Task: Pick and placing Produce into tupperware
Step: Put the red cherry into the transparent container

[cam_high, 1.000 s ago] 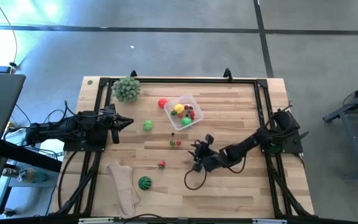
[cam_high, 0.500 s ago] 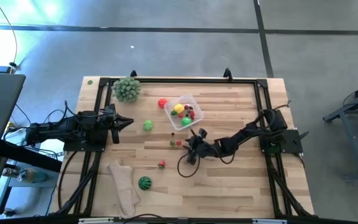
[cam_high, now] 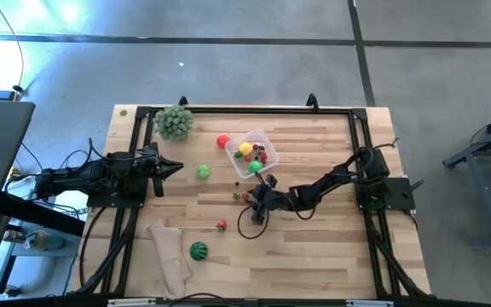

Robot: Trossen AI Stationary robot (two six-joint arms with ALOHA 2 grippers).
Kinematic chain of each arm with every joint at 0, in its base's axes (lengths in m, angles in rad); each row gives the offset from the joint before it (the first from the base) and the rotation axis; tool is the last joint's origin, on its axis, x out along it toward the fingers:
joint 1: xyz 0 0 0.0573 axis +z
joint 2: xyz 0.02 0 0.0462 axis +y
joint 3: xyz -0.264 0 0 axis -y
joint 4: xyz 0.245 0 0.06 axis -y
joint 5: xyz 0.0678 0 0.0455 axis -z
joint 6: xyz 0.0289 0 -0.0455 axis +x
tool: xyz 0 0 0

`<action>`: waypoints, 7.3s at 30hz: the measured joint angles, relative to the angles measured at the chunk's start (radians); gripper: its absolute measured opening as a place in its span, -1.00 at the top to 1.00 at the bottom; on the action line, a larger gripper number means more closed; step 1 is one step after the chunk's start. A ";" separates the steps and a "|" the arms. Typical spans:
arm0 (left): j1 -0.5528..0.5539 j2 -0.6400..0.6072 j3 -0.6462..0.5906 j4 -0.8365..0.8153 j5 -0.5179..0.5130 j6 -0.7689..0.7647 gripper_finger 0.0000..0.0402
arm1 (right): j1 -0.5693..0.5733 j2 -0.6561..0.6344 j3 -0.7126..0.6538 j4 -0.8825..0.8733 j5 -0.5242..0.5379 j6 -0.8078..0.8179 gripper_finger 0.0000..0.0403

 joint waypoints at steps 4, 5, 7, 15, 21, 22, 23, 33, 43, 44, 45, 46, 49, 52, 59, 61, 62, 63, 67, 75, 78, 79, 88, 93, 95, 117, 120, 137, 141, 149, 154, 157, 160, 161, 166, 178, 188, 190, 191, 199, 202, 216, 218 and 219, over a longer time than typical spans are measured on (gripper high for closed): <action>0.000 0.000 0.000 0.000 0.000 0.000 0.92 | 0.000 0.032 0.052 -0.057 0.009 -0.013 0.15; 0.000 0.000 0.000 0.000 0.000 0.000 0.92 | 0.000 0.040 0.062 -0.065 0.011 -0.017 0.14; 0.000 0.000 0.000 0.000 0.000 0.000 0.92 | 0.000 0.050 0.078 -0.073 0.015 -0.022 0.14; 0.000 0.000 0.000 0.000 0.000 0.000 0.92 | -0.002 0.062 0.096 -0.080 0.014 -0.026 0.14; 0.000 0.000 0.000 0.000 0.000 0.000 0.92 | -0.004 0.062 0.096 -0.085 0.006 -0.035 0.18; 0.000 0.000 0.000 0.000 0.000 0.000 0.92 | -0.004 0.062 0.096 -0.085 0.006 -0.035 0.20; 0.000 0.000 0.000 0.000 0.000 0.000 0.92 | -0.003 0.062 0.096 -0.087 0.006 -0.033 0.22; 0.000 0.000 0.000 0.000 0.000 0.000 0.92 | -0.003 0.062 0.096 -0.113 -0.001 0.002 0.34; 0.000 0.000 0.000 0.000 0.000 0.000 0.92 | -0.003 0.062 0.095 -0.119 -0.001 0.005 0.34; 0.000 0.000 0.000 0.000 0.000 0.000 0.92 | -0.003 0.062 0.095 -0.119 -0.001 0.005 0.34; 0.000 0.000 0.000 0.000 0.000 0.000 0.92 | -0.003 0.062 0.095 -0.120 -0.001 0.005 0.35; 0.000 0.000 0.000 0.000 0.000 0.000 0.92 | -0.003 0.062 0.095 -0.120 -0.002 0.005 0.36; 0.000 0.000 0.000 0.000 0.000 0.000 0.92 | -0.004 0.062 0.095 -0.120 -0.008 0.006 0.42; 0.000 0.000 0.000 0.000 0.000 0.000 0.92 | -0.004 0.062 0.094 -0.120 -0.014 0.005 0.49; 0.000 0.000 0.000 0.000 0.000 0.000 0.92 | -0.004 0.062 0.093 -0.107 -0.017 0.000 0.49; 0.000 0.000 0.000 0.000 0.000 0.000 0.92 | -0.004 0.062 0.093 -0.104 -0.018 -0.004 0.49; 0.000 0.000 0.000 0.000 0.000 0.000 0.92 | -0.004 0.062 0.093 -0.104 -0.018 -0.004 0.49; 0.000 0.000 0.000 0.000 0.000 0.000 0.92 | -0.004 0.062 0.093 -0.103 -0.019 -0.005 0.49; 0.000 0.000 0.000 0.000 0.000 0.000 0.92 | -0.004 0.062 0.093 -0.102 -0.020 -0.006 0.49; 0.000 0.000 0.000 0.000 0.000 0.000 0.92 | 0.018 0.002 0.089 -0.153 -0.038 -0.048 0.49; 0.000 0.000 0.000 0.000 0.000 0.000 0.92 | 0.035 -0.052 0.091 -0.179 -0.031 -0.051 0.49; 0.000 0.000 0.000 0.000 0.000 0.000 0.92 | 0.041 -0.070 0.091 -0.196 -0.028 -0.051 0.49; 0.000 0.000 0.000 0.000 0.000 0.000 0.92 | 0.110 -0.301 0.091 -0.297 0.070 -0.192 0.49; 0.000 0.000 0.000 0.000 0.000 0.000 0.92 | 0.118 -0.465 0.092 -0.295 0.155 -0.336 0.49; 0.000 0.000 0.000 0.000 0.000 0.000 0.92 | 0.105 -0.525 0.093 -0.297 0.177 -0.398 0.49; 0.000 0.000 0.000 0.000 0.000 0.000 0.92 | -0.403 -0.315 0.609 -1.165 -0.297 -0.267 0.49; 0.000 0.000 0.000 0.000 0.000 0.000 0.92 | -0.449 -0.228 0.631 -1.178 -0.330 -0.275 0.49; 0.000 0.000 0.000 0.000 0.000 0.000 0.92 | -0.578 -0.061 0.650 -1.252 -0.314 -0.292 0.49; 0.000 0.000 0.000 0.000 0.000 0.000 0.92 | -0.578 -0.039 0.650 -1.239 -0.353 -0.294 0.49; 0.000 0.000 0.000 0.000 0.000 0.000 0.92 | -0.583 -0.025 0.650 -1.233 -0.351 -0.310 0.49; 0.000 0.000 0.000 0.000 0.000 0.000 0.92 | -0.582 -0.025 0.650 -1.233 -0.362 -0.312 0.49; 0.000 0.000 0.000 0.000 0.000 0.000 0.92 | -0.582 -0.025 0.650 -1.234 -0.365 -0.312 0.47; 0.000 0.000 0.000 0.000 0.000 0.000 0.92 | -0.582 -0.025 0.650 -1.233 -0.364 -0.312 0.43; 0.000 0.000 0.000 0.000 0.000 0.000 0.92 | -0.582 -0.025 0.650 -1.233 -0.364 -0.312 0.42; 0.000 0.000 0.000 0.000 0.000 0.000 0.92 | -0.582 -0.025 0.650 -1.233 -0.364 -0.312 0.35; 0.000 0.000 0.000 0.000 0.000 0.000 0.92 | -0.581 -0.026 0.650 -1.234 -0.364 -0.312 0.33; 0.000 0.000 0.000 0.000 0.000 0.000 0.92 | -0.581 -0.027 0.650 -1.231 -0.388 -0.311 0.33; 0.000 0.000 0.000 0.000 0.000 0.000 0.92 | -0.581 -0.027 0.650 -1.226 -0.407 -0.311 0.32; 0.000 0.000 0.000 0.000 0.000 0.000 0.92 | -0.580 -0.027 0.650 -1.223 -0.410 -0.311 0.32; 0.000 0.000 0.000 0.000 0.000 0.000 0.92 | -0.580 -0.027 0.650 -1.222 -0.437 -0.311 0.32; 0.000 0.000 0.000 0.000 0.000 0.000 0.92 | -0.579 -0.027 0.650 -1.222 -0.446 -0.311 0.32; 0.000 0.000 0.000 0.000 0.000 0.000 0.92 | -0.579 -0.027 0.650 -1.222 -0.515 -0.317 0.32; 0.000 0.000 0.000 0.000 0.000 0.000 0.92 | -0.579 -0.027 0.650 -1.222 -0.528 -0.319 0.32; 0.000 0.000 0.000 0.000 0.000 0.000 0.92 | -0.579 -0.027 0.650 -1.222 -0.532 -0.319 0.32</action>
